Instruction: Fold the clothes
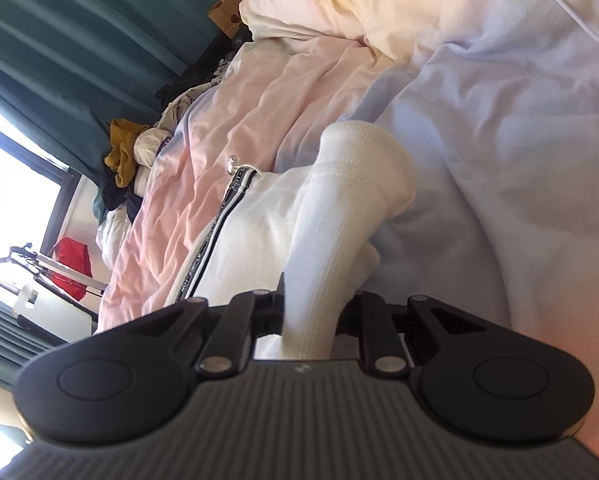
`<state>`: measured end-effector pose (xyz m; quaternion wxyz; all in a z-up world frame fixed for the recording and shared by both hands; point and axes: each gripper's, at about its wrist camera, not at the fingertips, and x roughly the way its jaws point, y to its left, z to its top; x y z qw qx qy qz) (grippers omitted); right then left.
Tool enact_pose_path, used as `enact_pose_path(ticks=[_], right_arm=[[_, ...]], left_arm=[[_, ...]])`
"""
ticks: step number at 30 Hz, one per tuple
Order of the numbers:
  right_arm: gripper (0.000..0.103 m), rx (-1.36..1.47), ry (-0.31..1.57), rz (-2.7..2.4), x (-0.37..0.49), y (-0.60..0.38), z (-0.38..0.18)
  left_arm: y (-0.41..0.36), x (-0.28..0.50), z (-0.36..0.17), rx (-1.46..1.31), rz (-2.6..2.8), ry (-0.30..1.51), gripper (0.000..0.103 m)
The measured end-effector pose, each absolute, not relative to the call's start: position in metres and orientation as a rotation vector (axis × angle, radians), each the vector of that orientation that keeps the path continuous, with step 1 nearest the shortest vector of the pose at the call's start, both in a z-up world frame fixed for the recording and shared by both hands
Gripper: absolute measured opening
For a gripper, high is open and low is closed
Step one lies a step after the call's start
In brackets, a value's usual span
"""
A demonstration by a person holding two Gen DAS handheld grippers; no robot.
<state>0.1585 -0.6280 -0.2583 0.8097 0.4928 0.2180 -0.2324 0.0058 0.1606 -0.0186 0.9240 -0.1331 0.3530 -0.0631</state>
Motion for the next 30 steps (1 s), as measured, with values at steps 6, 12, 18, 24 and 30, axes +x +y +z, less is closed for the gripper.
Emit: enact_pose_path(ticks=[6, 12, 18, 24, 30], right_arm=[[0.018, 1.065, 0.439, -0.479, 0.155, -0.629, -0.263], [0.018, 0.973, 0.418, -0.466, 0.153, -0.620, -0.263], [0.018, 0.925, 0.391, -0.456, 0.153, -0.616, -0.267], [0.018, 0.887, 0.373, -0.460, 0.156, -0.612, -0.265], [0.018, 0.764, 0.320, -0.449, 0.162, -0.597, -0.226]], left_arm=[[0.084, 0.060, -0.053, -0.245, -0.206, 0.745, 0.088], [0.013, 0.105, -0.094, -0.121, -0.242, 0.769, 0.088], [-0.018, 0.125, -0.127, -0.027, -0.267, 0.803, 0.088], [-0.012, 0.132, -0.137, -0.051, -0.259, 0.802, 0.088], [-0.001, 0.132, -0.130, -0.072, -0.279, 0.805, 0.088]])
